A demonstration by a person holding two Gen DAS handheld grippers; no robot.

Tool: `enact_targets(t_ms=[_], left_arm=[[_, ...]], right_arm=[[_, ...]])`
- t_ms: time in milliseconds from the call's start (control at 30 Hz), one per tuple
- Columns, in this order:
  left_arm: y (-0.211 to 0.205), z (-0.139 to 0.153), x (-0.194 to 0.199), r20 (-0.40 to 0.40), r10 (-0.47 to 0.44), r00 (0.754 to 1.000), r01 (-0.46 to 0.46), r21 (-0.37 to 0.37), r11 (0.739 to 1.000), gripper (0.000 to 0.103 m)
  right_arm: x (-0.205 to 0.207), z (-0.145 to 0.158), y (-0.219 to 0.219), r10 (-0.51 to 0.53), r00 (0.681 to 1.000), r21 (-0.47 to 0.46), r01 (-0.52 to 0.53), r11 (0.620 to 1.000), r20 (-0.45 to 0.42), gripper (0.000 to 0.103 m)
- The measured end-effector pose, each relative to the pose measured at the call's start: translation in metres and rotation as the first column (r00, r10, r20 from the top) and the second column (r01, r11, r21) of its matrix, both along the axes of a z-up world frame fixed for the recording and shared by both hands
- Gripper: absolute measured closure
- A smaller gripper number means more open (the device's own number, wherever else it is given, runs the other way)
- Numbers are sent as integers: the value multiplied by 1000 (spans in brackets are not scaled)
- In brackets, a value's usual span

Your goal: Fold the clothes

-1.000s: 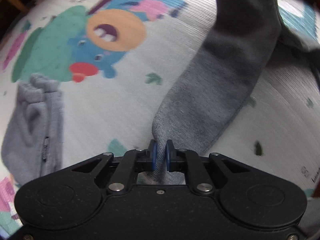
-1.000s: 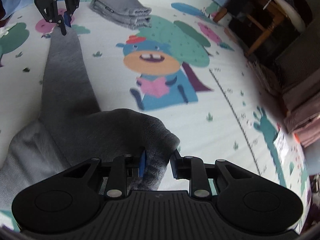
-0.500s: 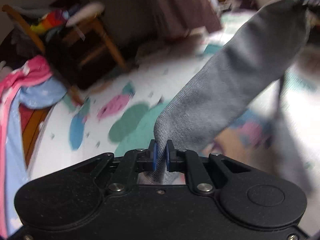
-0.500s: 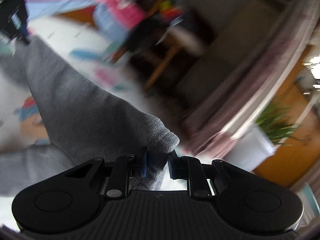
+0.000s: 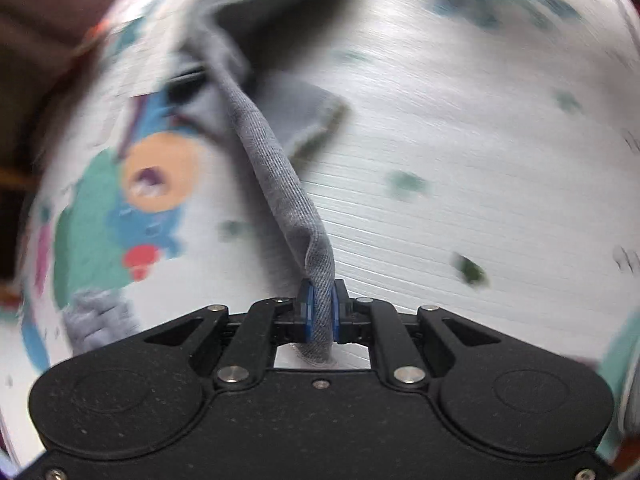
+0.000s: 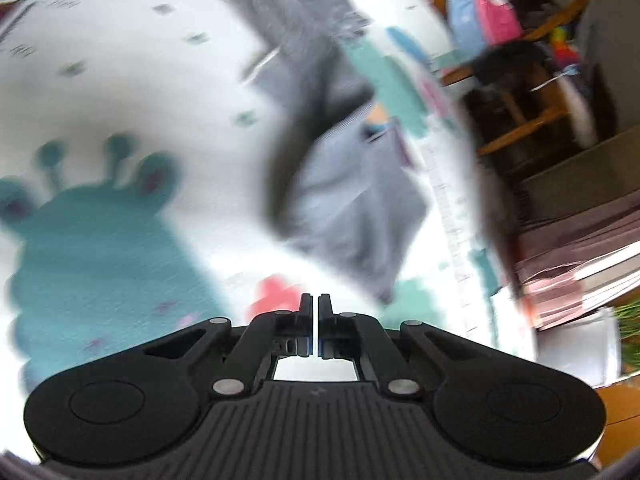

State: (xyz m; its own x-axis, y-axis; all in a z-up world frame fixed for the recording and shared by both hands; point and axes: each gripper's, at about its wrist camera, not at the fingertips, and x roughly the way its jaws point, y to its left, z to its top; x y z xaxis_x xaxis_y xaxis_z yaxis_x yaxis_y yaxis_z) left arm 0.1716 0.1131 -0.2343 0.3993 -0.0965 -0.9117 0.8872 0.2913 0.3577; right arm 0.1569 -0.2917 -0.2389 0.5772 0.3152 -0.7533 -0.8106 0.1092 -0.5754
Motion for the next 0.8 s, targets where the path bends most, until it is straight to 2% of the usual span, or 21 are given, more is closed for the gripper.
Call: enact_targets(t_ms=[100,167,200,233,300,367,467,500,533,600,667,800], left_arm=[[-2,-11,-11,-19,-78,997,78,43,996,96],[-2,-16,-14,-23,-101,995,102,75,992,96],[-3,-17,-12,-25,-87,996,88,75,993,96],[-2,-18,-10,-26,-85,996,87,79,993,96],[-1,-19,-11,-26,-91,996,93,85,992,96],[1,-20,-9,-32,-86,996,88,80,993,96],[3,-19,-13,-36,-86,996,88,70,994,96],[3,-21,-12,-37,-84,996,87,65,994,96],[4,-21,-13,-32,-92,995,94,66,993,96],[8,-17,-17,-19,-114,993,115,67,991,96],[13,-11,-20,-2,-130,992,129,67,989,96],[26,-2,-31,-4,-134,991,134,33,990,97]], right_arm=[[-1,1,-1,-40,998,27,41,999,-54,101],[3,4,9,-66,996,68,71,995,-63,88],[3,3,18,-65,996,79,70,994,-64,70],[4,1,29,-57,997,87,62,994,-57,47],[9,-10,49,-38,999,72,39,997,-24,27],[19,-28,73,-25,1000,29,26,999,-10,29],[41,-45,97,-66,998,-28,66,997,-19,53],[48,-51,105,-82,996,-47,81,996,-22,75],[52,-52,106,-82,996,-61,81,995,-19,88],[53,-50,100,-57,998,-75,58,995,10,91],[50,-34,88,-49,998,-47,51,998,36,93],[16,-12,49,-14,996,-68,20,998,84,93]])
